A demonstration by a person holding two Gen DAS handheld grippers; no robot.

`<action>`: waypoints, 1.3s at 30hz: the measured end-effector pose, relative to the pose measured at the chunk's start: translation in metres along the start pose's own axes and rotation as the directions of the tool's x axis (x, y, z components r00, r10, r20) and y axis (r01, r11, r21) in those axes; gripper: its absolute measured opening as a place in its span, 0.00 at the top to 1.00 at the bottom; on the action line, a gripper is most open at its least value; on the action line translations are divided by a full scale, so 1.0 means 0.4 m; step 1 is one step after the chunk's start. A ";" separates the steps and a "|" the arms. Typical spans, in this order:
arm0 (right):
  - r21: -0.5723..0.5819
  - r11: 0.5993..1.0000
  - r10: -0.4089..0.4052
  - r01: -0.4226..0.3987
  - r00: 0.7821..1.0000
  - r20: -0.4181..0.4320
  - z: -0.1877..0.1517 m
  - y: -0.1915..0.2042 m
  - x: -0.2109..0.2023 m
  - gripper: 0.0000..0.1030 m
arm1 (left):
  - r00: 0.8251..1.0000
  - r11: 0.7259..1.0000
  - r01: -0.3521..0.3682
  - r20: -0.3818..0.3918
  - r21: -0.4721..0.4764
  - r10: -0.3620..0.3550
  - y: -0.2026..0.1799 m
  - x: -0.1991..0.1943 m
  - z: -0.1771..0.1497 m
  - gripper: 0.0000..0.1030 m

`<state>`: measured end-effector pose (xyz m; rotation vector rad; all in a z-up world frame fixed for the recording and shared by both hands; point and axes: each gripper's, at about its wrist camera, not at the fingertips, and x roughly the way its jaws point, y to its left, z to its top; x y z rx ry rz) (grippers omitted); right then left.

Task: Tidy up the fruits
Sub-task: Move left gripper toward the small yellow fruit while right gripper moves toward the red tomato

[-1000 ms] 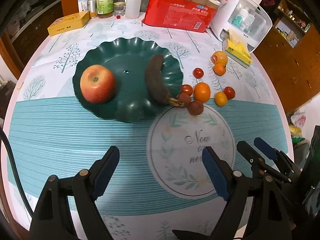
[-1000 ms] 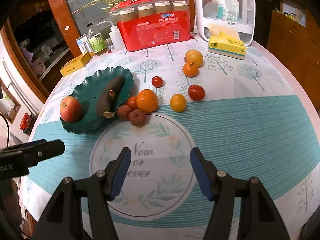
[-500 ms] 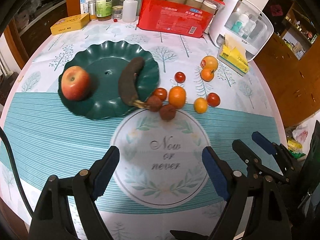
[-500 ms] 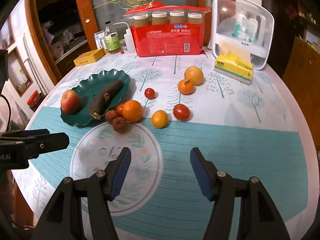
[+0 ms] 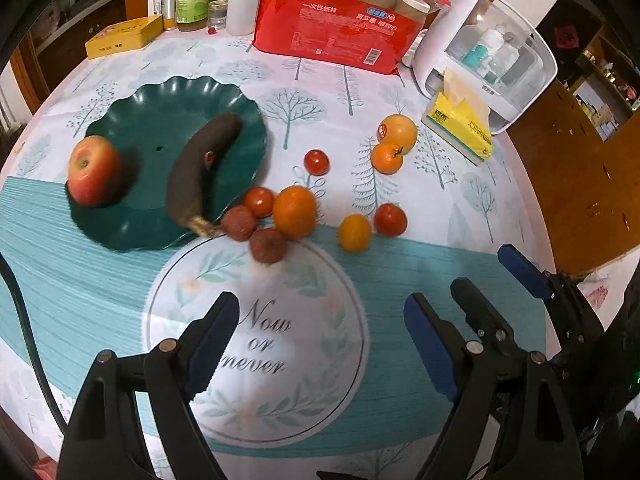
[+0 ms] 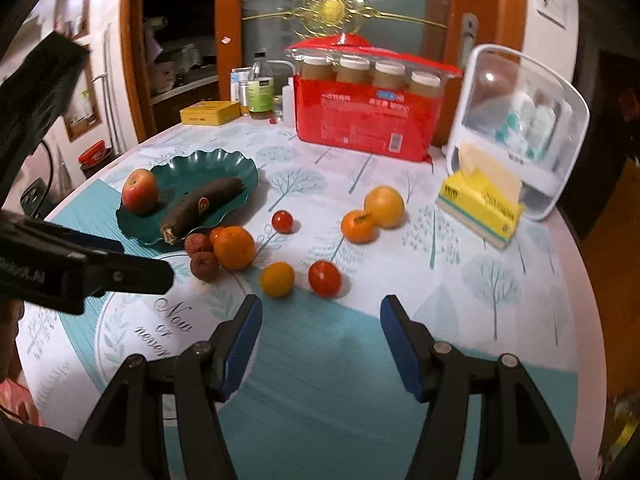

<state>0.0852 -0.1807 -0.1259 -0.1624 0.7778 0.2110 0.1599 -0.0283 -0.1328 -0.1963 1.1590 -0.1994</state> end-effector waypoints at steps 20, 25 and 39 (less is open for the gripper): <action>-0.075 0.991 0.111 -0.112 0.994 -0.012 0.013 -0.057 0.185 0.52 | 0.993 0.995 -0.086 -0.087 -0.041 0.083 -0.073 0.168 0.114 0.33; -0.046 0.988 0.146 -0.147 0.989 -0.020 0.000 -0.066 0.221 0.57 | 0.990 0.996 -0.081 -0.123 -0.048 0.075 -0.080 0.213 0.123 0.41; -0.004 0.983 0.182 -0.182 0.983 -0.026 -0.008 -0.066 0.264 0.68 | 0.982 0.992 -0.093 -0.175 -0.083 0.077 -0.077 0.300 0.130 0.54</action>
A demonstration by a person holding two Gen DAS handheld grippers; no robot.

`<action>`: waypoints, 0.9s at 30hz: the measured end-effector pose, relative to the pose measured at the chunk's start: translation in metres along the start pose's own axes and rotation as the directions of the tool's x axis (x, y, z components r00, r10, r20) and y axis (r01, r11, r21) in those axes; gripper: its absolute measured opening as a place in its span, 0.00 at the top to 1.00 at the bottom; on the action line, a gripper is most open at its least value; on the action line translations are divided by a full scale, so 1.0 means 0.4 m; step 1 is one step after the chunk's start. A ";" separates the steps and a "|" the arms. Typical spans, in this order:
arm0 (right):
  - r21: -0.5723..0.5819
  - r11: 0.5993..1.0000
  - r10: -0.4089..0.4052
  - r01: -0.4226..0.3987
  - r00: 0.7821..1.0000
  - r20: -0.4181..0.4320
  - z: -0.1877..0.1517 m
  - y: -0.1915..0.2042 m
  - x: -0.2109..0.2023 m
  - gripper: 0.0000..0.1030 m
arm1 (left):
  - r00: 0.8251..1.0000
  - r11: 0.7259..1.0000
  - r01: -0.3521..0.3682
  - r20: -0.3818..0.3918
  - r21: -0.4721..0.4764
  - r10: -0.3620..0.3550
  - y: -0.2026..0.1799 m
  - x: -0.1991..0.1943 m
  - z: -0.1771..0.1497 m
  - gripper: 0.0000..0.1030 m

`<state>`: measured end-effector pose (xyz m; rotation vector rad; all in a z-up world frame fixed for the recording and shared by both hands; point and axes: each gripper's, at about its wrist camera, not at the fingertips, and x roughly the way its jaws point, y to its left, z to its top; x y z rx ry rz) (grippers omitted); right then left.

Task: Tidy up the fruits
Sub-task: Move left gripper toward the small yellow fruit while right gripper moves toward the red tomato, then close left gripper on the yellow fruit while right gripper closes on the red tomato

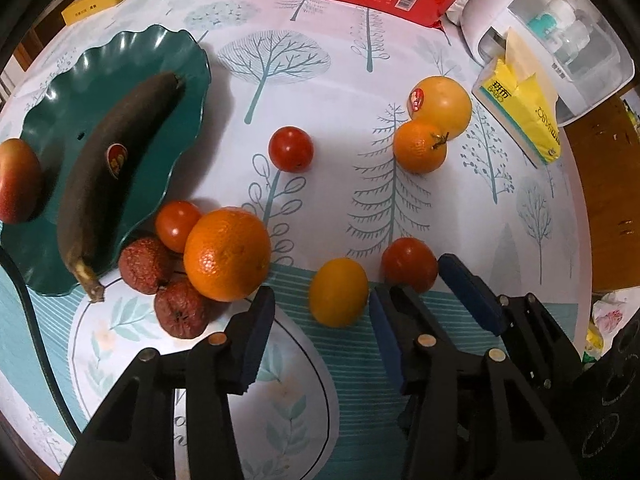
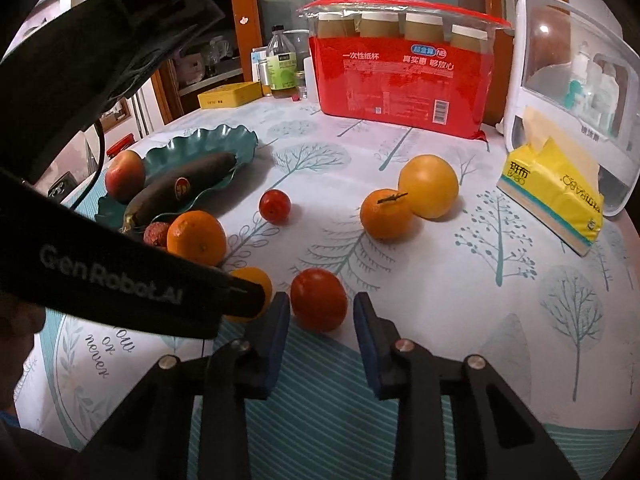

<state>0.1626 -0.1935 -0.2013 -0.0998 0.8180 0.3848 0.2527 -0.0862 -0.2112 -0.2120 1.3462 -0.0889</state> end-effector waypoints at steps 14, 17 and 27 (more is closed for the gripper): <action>0.015 1.000 0.021 -0.021 0.999 -0.047 0.001 -0.008 0.024 0.70 | 1.000 1.000 -0.004 0.016 0.011 0.004 -0.016 0.028 0.009 0.64; 0.014 1.000 0.021 -0.020 0.999 -0.048 0.001 -0.007 0.024 0.70 | 1.000 1.000 -0.006 0.014 0.024 0.006 -0.023 0.030 0.011 0.71; 0.026 1.000 0.016 -0.015 0.999 -0.050 0.000 -0.009 0.020 0.71 | 1.000 1.000 -0.016 0.003 0.024 0.016 -0.027 0.029 0.011 0.71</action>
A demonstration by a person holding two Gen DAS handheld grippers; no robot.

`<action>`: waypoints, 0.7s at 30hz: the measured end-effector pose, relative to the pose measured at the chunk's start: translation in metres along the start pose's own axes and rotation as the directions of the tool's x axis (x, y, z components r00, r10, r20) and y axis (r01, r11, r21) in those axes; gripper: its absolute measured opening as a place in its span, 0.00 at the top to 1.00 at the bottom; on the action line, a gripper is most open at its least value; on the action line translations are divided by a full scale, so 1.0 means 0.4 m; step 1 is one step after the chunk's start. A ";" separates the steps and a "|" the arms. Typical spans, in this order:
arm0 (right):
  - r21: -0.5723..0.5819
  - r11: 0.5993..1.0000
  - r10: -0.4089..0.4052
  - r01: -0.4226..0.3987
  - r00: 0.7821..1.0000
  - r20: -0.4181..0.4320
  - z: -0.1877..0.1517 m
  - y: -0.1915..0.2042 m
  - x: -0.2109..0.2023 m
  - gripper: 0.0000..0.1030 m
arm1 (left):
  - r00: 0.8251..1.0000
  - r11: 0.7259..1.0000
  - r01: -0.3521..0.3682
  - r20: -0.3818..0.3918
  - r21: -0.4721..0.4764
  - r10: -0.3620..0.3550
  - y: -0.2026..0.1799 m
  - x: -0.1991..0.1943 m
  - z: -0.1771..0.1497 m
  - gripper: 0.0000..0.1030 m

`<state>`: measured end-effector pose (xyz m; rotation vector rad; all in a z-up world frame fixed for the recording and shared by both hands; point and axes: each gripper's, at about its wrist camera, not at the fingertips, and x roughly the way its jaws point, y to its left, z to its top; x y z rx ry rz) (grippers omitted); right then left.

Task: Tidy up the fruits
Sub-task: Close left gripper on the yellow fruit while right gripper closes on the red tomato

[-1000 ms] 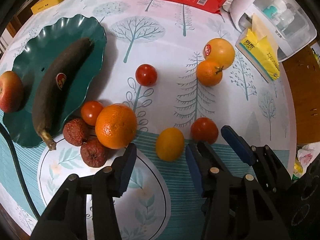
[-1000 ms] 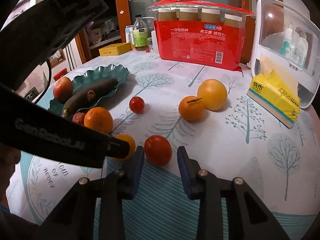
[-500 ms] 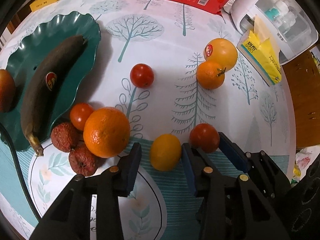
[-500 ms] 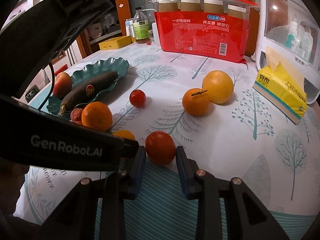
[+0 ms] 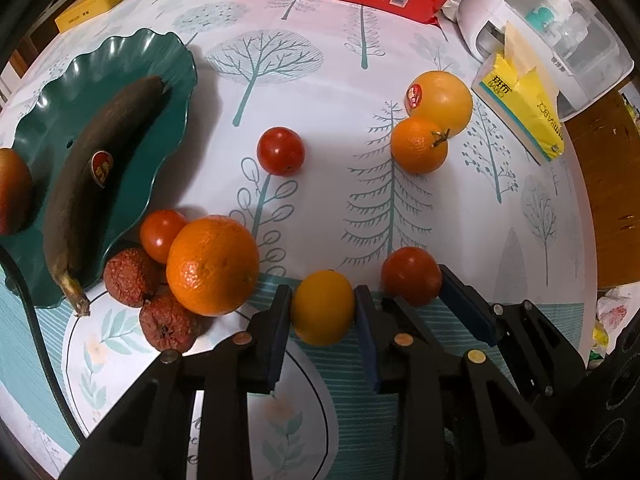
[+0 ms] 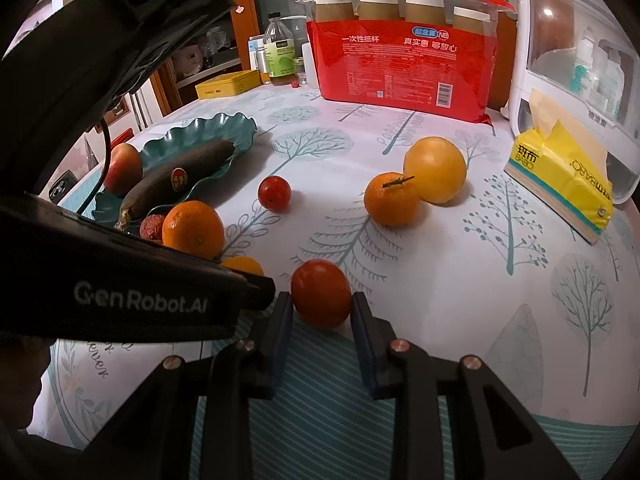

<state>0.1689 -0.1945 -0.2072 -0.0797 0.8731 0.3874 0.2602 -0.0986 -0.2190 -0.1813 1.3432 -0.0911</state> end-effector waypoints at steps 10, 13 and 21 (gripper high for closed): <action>0.051 0.999 -0.006 0.008 0.999 -0.036 -0.029 0.008 -0.031 0.72 | 0.999 0.999 0.043 0.028 -0.002 -0.043 0.024 -0.058 -0.026 0.72; 0.073 0.997 -0.006 0.010 0.999 -0.053 -0.042 0.015 -0.045 0.72 | 0.997 0.998 0.057 0.047 0.002 -0.057 0.035 -0.088 -0.037 0.72; 0.074 0.997 -0.005 0.010 0.998 -0.062 -0.064 0.069 -0.095 0.72 | 0.993 0.996 0.087 0.087 -0.009 -0.085 0.083 -0.156 -0.077 0.72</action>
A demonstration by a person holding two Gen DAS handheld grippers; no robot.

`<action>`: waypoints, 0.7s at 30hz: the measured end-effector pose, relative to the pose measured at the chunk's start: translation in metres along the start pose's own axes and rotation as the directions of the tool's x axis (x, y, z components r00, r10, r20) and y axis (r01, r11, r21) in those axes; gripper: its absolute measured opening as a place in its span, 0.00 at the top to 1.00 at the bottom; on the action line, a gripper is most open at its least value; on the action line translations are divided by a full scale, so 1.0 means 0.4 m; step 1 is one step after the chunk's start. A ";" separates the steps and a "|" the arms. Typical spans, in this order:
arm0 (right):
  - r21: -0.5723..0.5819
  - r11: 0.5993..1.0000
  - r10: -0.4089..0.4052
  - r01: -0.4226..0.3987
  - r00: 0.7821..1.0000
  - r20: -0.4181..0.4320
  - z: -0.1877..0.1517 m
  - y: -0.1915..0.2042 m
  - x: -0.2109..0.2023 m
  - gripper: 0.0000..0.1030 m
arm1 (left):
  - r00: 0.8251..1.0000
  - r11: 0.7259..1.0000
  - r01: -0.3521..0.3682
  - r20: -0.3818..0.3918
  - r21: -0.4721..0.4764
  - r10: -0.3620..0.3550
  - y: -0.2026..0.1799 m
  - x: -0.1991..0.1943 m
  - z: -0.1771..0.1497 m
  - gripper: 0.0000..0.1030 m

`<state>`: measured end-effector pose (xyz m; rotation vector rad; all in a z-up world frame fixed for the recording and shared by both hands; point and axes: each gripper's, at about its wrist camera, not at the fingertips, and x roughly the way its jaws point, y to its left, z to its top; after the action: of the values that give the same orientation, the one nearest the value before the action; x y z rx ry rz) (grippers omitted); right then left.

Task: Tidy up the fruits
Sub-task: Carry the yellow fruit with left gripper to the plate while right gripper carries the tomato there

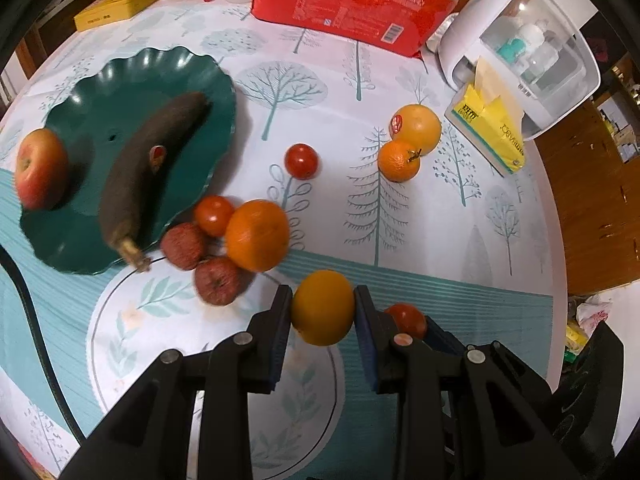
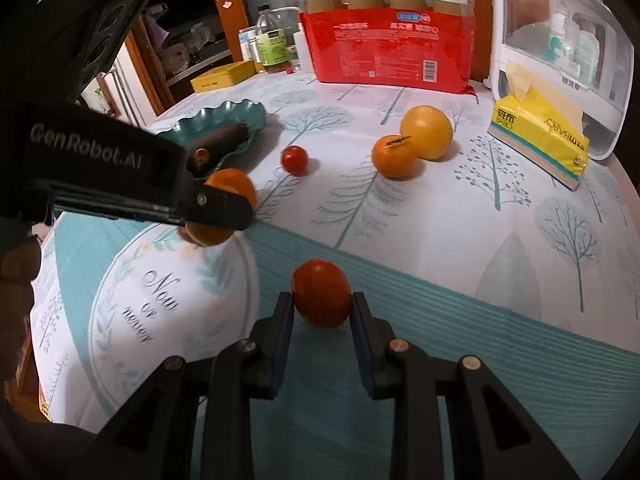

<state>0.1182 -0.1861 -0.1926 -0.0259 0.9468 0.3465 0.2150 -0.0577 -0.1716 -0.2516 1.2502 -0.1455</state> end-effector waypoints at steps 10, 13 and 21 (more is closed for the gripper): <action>-0.062 0.997 0.035 -0.035 0.999 -0.005 -0.007 0.121 -0.030 0.72 | 0.999 0.999 0.002 0.040 -0.046 0.000 0.107 -0.084 -0.054 0.72; -0.082 0.995 0.050 -0.051 0.999 -0.009 -0.008 0.165 -0.032 0.72 | 0.999 0.998 -0.003 0.048 -0.056 0.006 0.146 -0.105 -0.066 0.72; -0.104 0.991 0.077 -0.078 0.997 -0.018 0.002 0.270 -0.019 0.72 | 0.998 0.998 -0.019 0.061 -0.063 0.023 0.255 -0.162 -0.080 0.72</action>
<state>0.0822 -0.0859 -0.1721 -0.0877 0.9440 0.4685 0.1614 0.0531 -0.1488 -0.2945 1.1973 -0.0806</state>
